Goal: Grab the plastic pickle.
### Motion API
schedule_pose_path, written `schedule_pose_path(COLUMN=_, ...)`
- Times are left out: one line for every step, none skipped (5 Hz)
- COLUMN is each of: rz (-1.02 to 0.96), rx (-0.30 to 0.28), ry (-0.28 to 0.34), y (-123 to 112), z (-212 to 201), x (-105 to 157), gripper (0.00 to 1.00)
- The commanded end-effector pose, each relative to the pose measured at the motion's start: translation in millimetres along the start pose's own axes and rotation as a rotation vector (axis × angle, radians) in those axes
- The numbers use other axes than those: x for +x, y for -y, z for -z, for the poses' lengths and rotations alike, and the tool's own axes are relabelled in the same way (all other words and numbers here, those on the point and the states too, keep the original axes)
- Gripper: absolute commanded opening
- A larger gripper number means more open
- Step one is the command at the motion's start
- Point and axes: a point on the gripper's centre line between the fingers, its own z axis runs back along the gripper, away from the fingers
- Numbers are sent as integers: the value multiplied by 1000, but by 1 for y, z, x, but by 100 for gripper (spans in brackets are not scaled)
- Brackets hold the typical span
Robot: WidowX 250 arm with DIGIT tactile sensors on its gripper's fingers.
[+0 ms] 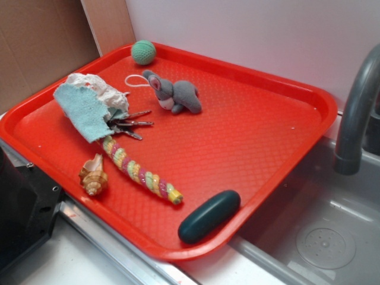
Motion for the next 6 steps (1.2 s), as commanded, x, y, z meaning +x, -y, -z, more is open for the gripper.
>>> schedule_pose_path(rz=0, rx=0, ry=0, y=0, z=0, x=0, gripper=100)
schedule_pose_path(rz=243, rx=-74, ry=-2, y=49, z=54, x=12, gripper=100)
schedule_pose_path(rz=494, rx=-88, ry=-1, y=100, z=103, x=-1, gripper=100)
schedule_pose_path(rz=613, rx=-101, ry=-18, y=147, z=139, x=-3, gripper=100)
schedule_pose_path(rz=667, rx=-48, ry=-61, y=168, z=173, x=-8, gripper=100)
schedule_pose_path(rz=660, rx=-39, ry=-82, y=170, z=197, x=-4, gripper=100)
